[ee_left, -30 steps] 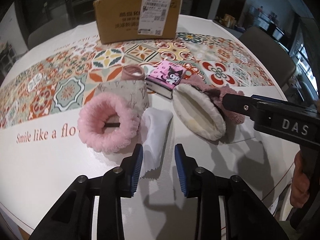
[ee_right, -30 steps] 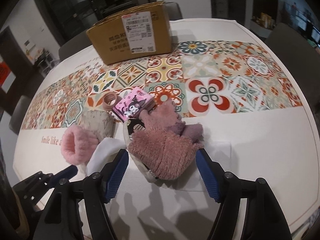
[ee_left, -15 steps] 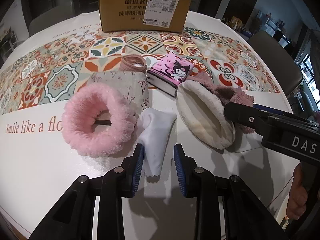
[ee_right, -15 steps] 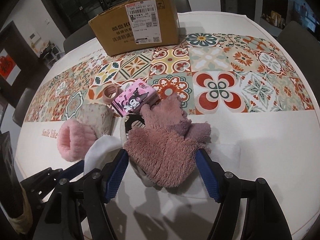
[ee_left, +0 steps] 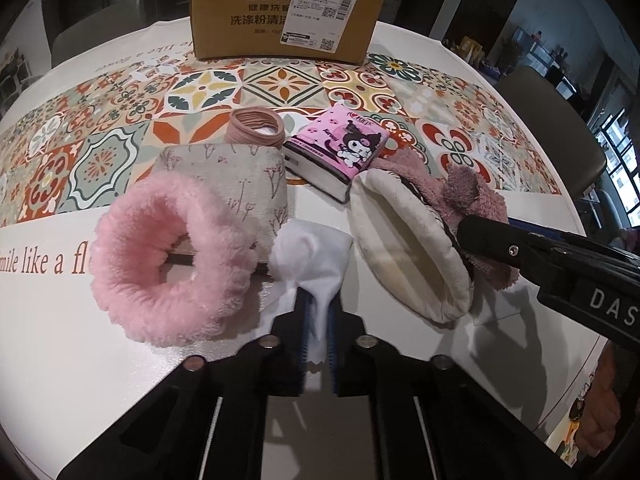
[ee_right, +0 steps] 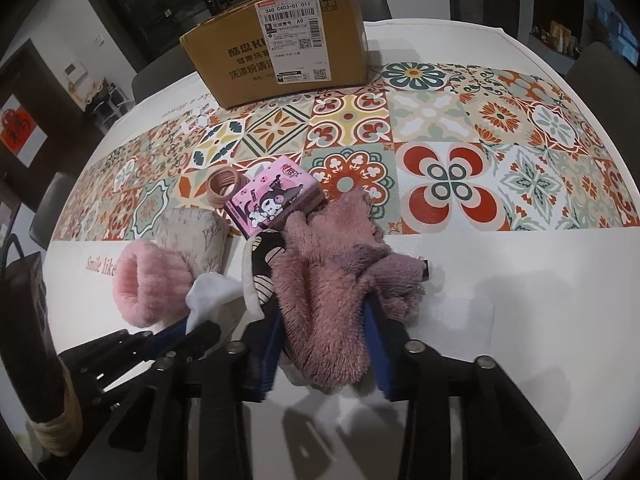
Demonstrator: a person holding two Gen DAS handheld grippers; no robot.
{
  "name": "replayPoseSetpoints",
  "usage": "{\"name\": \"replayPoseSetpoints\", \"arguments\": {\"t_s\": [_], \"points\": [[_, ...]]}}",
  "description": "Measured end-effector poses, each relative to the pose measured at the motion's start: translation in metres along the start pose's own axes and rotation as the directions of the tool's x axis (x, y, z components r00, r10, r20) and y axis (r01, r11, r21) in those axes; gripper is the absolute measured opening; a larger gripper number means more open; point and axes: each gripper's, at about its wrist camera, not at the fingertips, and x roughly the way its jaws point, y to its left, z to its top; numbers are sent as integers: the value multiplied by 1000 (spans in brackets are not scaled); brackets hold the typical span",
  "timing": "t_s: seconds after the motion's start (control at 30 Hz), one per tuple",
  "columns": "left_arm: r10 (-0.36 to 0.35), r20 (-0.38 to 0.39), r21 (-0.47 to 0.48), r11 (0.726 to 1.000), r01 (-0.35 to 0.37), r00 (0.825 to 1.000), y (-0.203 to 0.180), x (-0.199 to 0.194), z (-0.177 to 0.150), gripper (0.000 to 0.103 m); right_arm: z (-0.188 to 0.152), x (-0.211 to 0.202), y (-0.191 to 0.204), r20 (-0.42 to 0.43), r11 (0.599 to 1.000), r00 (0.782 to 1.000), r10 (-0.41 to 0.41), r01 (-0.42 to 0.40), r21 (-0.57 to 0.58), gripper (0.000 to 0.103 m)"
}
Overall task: Organize soft objects
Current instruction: 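Lift the white cloth with the left tool while the right tool carries the pink glove toward the box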
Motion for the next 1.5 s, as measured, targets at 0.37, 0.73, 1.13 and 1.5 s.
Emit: {"name": "replayPoseSetpoints", "arguments": {"t_s": [0.37, 0.73, 1.13, 1.5], "points": [[-42, 81, 10, 999, 41, 996, -7, -25, 13, 5, 5, -14, -2, 21, 1000, 1000, 4, -4, -20, 18], [-33, 195, 14, 999, 31, 980, -12, -64, 32, 5, 17, -44, 3, 100, 999, 995, 22, -18, -45, 17], [18, 341, 35, 999, -32, 940, -14, -110, 55, 5, 38, -83, 16, 223, 998, 974, 44, -31, -63, 17], [25, 456, 34, 998, -46, 890, -9, -145, 84, 5, 63, -112, 31, 342, 995, 936, 83, -57, -84, 17]]}}
